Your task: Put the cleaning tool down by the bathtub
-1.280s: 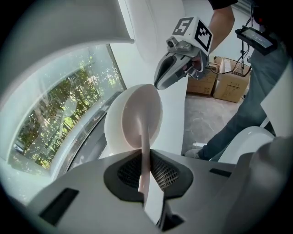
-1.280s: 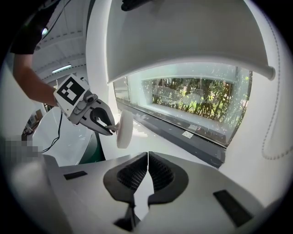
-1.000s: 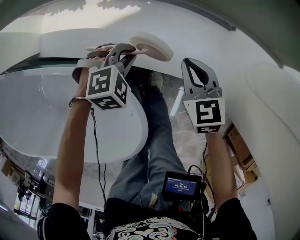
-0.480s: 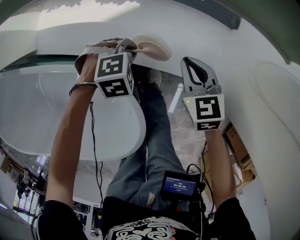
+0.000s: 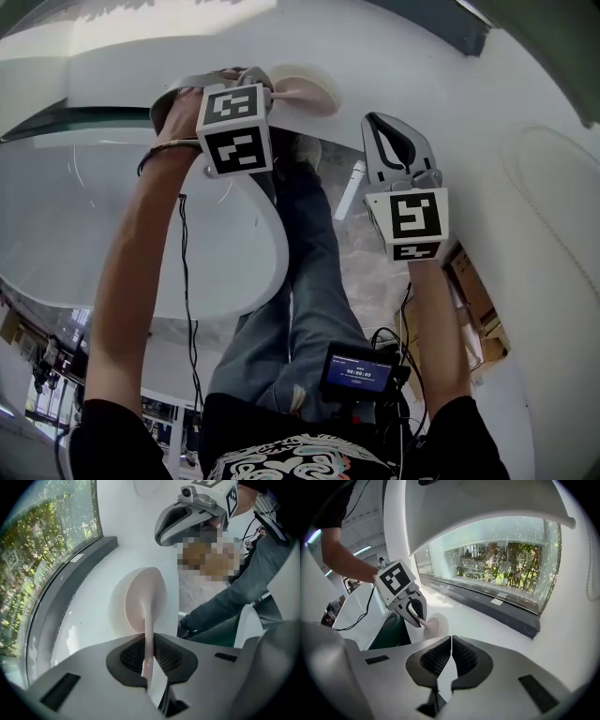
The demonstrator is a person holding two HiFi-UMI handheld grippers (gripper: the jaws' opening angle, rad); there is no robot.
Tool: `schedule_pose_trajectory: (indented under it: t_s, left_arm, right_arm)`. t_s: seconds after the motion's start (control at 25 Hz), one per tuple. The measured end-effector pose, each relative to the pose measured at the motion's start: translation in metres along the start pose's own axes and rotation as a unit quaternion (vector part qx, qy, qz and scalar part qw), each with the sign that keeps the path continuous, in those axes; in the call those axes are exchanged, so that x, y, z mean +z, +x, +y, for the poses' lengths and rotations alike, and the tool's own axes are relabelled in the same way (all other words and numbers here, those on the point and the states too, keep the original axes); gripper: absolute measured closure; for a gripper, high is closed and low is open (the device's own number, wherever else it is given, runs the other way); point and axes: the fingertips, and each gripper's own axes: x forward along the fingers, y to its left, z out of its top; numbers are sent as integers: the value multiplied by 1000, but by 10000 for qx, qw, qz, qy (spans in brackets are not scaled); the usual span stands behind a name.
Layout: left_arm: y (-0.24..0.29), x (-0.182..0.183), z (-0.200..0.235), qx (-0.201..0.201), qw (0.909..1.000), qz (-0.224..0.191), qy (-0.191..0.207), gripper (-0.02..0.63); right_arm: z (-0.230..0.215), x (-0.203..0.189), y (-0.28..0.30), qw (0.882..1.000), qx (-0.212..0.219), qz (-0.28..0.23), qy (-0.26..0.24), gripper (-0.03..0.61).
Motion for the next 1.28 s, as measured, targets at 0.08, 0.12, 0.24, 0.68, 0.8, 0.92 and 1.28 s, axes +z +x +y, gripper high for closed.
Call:
schedule_pose_trajectory:
  t_s: [0.08,0.12,0.24,0.68,0.8,0.92,1.28]
  left_arm:
    - [0,-1,2,-34,10000,9,-15,566]
    - [0,-1,4,-37,10000,30,-2,566]
    - [0,-2,6,-14,9999,97,72,566]
    - [-3,3,7,241,9994,-170,198,475]
    - [-6,3,11,403,9987,-211,234,466]
    - [-8,6,17,597,9974,-315,238,466]
    - [-20,8,21,894,9943,-566,154,466]
  right_arm:
    - [1,0,1,10000,-2,-14,29,549]
    - [2,-1,1,10000,5,-17,50,549]
    - [5,-4,1,10000,35,1,64,549]
    - [8,-8,0,10000,9,5,51,549]
    - [11,-7,-1,10000,14,-3,77,549]
    - [13,-8,-1,9999,8,2,107,549]
    - [17,-5,-1,9999,-11,-33,111,549]
